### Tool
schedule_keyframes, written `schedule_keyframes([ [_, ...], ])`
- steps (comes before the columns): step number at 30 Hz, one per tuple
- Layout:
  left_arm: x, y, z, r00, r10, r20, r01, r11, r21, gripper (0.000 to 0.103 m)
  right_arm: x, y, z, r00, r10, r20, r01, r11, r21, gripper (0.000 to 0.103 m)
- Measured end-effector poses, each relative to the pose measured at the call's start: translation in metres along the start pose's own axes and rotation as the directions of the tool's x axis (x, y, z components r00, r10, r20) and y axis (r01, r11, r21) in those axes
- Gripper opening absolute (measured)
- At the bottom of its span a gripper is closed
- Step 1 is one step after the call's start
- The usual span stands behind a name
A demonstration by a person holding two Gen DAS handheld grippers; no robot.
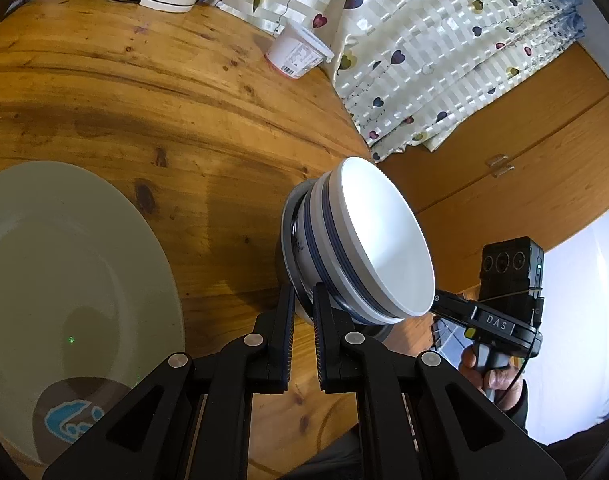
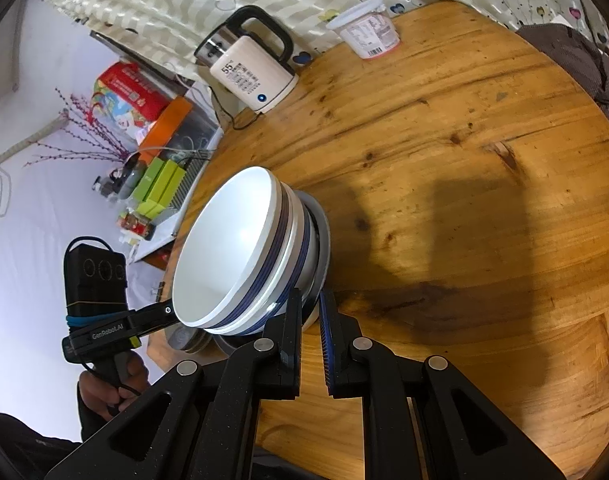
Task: Organize plates and bowls
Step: 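Carry the nested bowls with the left gripper over the beige plate stack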
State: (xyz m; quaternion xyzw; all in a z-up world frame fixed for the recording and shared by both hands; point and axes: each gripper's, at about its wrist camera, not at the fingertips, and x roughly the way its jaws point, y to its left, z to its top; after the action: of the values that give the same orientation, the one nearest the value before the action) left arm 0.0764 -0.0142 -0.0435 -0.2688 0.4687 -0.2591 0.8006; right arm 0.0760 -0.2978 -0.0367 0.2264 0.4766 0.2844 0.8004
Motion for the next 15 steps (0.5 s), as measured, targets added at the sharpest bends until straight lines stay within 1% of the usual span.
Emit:
schedule_keyframes([
  [15, -0.031, 0.001, -0.001, 0.998, 0.028, 0.054, -0.028, 1.000, -0.006, 0.008, 0.007, 0.026, 0.008, 0.999, 0.030, -0.010, -0.031, 0.998, -0.051, 0.010],
])
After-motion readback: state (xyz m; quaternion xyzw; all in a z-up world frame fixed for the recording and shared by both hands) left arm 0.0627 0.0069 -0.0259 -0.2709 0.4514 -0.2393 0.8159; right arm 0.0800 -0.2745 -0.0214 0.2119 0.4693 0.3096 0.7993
